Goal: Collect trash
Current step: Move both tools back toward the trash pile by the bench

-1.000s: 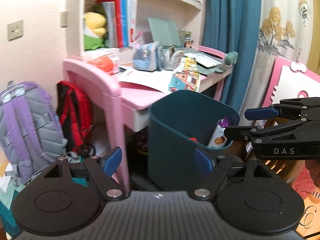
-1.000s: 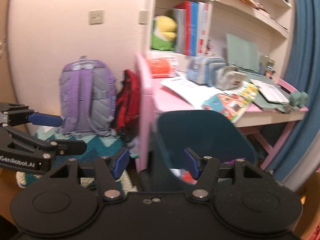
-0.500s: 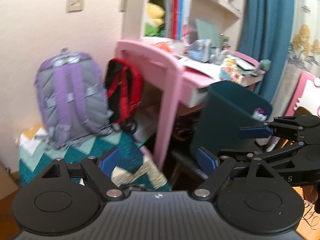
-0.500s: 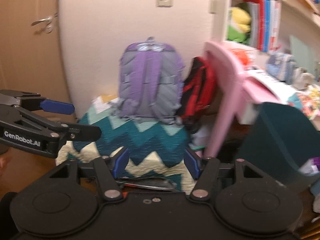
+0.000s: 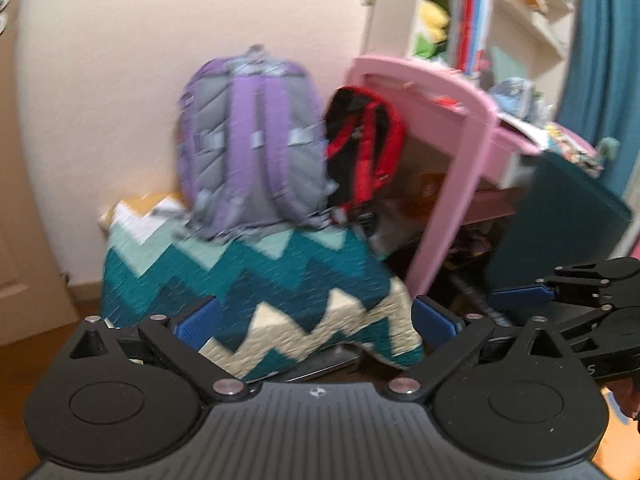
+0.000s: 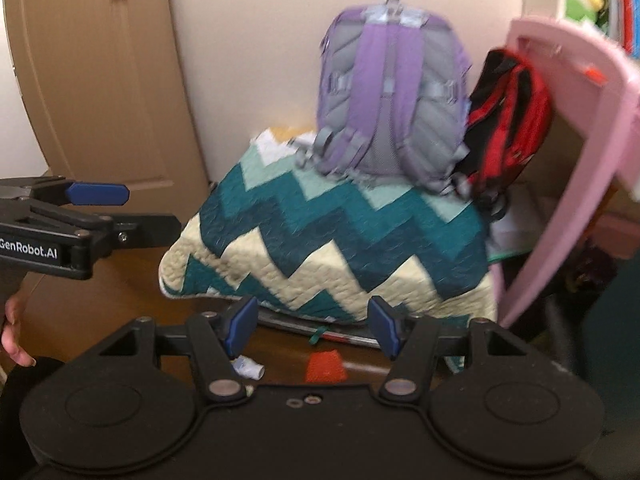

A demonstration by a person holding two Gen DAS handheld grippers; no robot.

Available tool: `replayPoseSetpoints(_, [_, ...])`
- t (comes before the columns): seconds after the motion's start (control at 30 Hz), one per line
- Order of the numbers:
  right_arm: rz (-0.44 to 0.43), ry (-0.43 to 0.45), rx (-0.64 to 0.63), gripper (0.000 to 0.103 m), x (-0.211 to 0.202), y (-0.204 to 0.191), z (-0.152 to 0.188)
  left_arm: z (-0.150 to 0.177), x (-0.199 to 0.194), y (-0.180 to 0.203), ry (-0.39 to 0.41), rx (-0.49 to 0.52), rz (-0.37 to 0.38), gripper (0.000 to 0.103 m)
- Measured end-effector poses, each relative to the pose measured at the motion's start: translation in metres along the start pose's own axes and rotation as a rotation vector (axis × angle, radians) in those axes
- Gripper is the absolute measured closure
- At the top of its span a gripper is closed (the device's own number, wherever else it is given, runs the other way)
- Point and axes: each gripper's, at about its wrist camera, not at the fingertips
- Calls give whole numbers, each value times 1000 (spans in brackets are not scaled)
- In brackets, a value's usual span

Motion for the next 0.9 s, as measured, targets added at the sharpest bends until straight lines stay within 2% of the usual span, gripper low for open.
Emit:
replayPoseSetpoints(0.17, [-15, -74, 7, 43, 60, -16, 19, 31, 28, -42, -54, -42, -56, 1])
replayPoseSetpoints(0.27, [-17, -147, 40, 43, 102, -21, 32, 51, 49, -67, -83, -76, -76, 1])
replayPoseSetpoints(0.4, [-4, -232, 100, 43, 153, -24, 48, 77, 76, -102, -101, -164, -99, 1])
replayPoseSetpoints(0.47, [6, -266, 119, 43, 179, -25, 57, 90, 93, -118, -122, -197, -136, 1])
replayPoseSetpoints(0.7, [68, -422, 194, 43, 268, -29, 102, 143, 159, -163, -280, -271, -219, 1])
replayPoseSetpoints(0.83, [83, -531, 252, 43, 310, -30, 130, 171, 195, -184, -371, -293, -237, 1])
replayPoseSetpoints(0.9, [90, -576, 281, 43, 327, -29, 143, 186, 213, -195, -420, -303, -221, 1])
Point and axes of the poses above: each gripper's, at about its wrist camera, not at the fingertips, and x roughly the way its jaws point, y to its right, z to its underside, and after that the axes turned 5 degrees about z, right-handed
